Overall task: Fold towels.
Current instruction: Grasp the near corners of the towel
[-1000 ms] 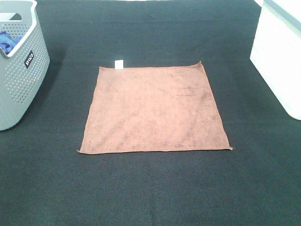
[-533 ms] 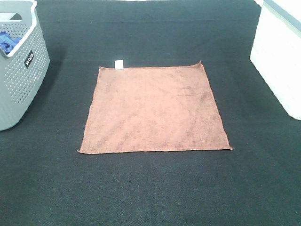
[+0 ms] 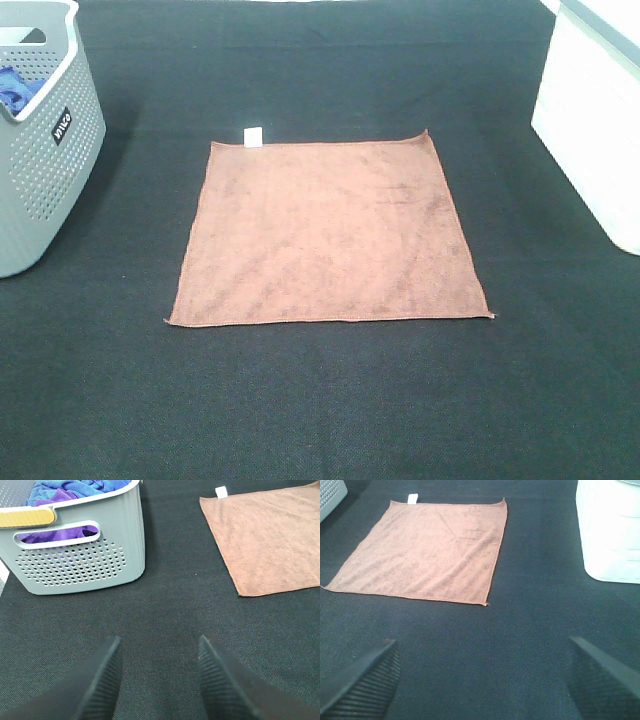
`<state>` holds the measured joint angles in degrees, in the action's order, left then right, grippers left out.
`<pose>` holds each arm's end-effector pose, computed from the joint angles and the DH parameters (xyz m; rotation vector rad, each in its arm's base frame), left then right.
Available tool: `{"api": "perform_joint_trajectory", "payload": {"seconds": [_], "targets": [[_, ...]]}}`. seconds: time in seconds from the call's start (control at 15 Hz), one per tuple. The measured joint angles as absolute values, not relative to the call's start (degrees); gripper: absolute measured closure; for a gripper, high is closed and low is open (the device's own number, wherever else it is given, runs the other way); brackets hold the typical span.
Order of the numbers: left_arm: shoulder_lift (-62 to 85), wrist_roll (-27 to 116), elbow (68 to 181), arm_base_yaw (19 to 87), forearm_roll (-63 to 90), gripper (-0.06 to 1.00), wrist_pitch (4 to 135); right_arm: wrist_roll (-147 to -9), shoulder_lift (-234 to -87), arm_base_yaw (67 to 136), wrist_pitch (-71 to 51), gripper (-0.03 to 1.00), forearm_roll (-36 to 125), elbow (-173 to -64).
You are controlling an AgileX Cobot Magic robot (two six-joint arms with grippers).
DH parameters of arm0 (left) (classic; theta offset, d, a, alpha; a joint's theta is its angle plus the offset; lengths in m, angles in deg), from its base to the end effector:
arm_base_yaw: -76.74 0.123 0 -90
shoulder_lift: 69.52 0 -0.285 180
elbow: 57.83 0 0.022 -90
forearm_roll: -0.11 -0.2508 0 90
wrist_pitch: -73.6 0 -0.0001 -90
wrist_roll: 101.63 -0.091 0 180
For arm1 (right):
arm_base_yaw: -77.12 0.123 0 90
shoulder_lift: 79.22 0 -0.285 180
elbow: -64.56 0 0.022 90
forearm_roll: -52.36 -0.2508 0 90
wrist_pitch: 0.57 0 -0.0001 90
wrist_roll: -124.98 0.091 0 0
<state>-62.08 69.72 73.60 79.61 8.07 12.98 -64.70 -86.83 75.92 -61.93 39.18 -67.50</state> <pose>-0.0055 -0.0113 0.2781 0.1089 2.0251 -0.0392 -0.0078 0.0184 0.2812 -0.1634 2.0160 0.1549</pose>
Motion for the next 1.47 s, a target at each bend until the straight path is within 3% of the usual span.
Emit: {"api": "perform_joint_trajectory", "payload": {"seconds": [1.07,1.47], "targets": [[-62.1,69.7,73.7,79.6,8.1,0.48,13.0,-64.6,-86.8,75.9,-61.9,0.13,39.2,-67.2],[-50.2,69.7,74.9,79.6,15.1,0.44,32.4,-60.5,-100.0,75.9,-45.7,0.13,37.8,-67.7]]}}
